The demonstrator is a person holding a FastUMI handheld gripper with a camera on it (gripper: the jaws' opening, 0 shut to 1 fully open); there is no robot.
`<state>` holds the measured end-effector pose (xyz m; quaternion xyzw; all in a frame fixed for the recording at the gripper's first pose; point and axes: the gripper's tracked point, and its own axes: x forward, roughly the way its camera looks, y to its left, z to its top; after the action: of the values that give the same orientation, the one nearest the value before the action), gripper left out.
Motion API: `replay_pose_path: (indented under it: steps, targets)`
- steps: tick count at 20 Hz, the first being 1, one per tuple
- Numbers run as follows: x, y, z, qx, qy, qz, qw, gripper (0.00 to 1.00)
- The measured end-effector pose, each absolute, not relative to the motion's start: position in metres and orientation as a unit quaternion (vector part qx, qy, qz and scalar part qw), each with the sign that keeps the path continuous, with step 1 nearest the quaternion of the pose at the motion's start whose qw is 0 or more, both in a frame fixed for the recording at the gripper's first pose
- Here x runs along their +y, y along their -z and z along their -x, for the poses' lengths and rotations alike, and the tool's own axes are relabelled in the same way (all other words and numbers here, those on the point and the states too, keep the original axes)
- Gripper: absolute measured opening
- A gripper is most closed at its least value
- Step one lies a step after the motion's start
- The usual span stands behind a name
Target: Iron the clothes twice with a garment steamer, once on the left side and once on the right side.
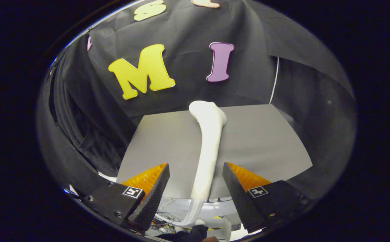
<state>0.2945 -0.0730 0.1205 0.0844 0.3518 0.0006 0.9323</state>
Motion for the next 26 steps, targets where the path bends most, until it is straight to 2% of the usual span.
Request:
replay_pose_path:
  steps: [8,11,14,21,24,26]
  targets:
    - [-0.083,-0.088,-0.325,0.436,0.029,-0.067,0.897,0.95]
    - [-0.084,-0.078,-0.327,0.455,0.04,-0.08,0.886,0.87]
    - [-0.085,-0.071,-0.342,0.458,0.048,-0.077,0.884,0.84]
    - [-0.083,-0.068,-0.352,0.448,0.062,-0.054,0.89,0.58]
    - [-0.082,-0.068,-0.351,0.438,0.066,-0.067,0.894,0.4]
    - [-0.078,-0.069,-0.348,0.425,0.062,-0.084,0.899,0.37]
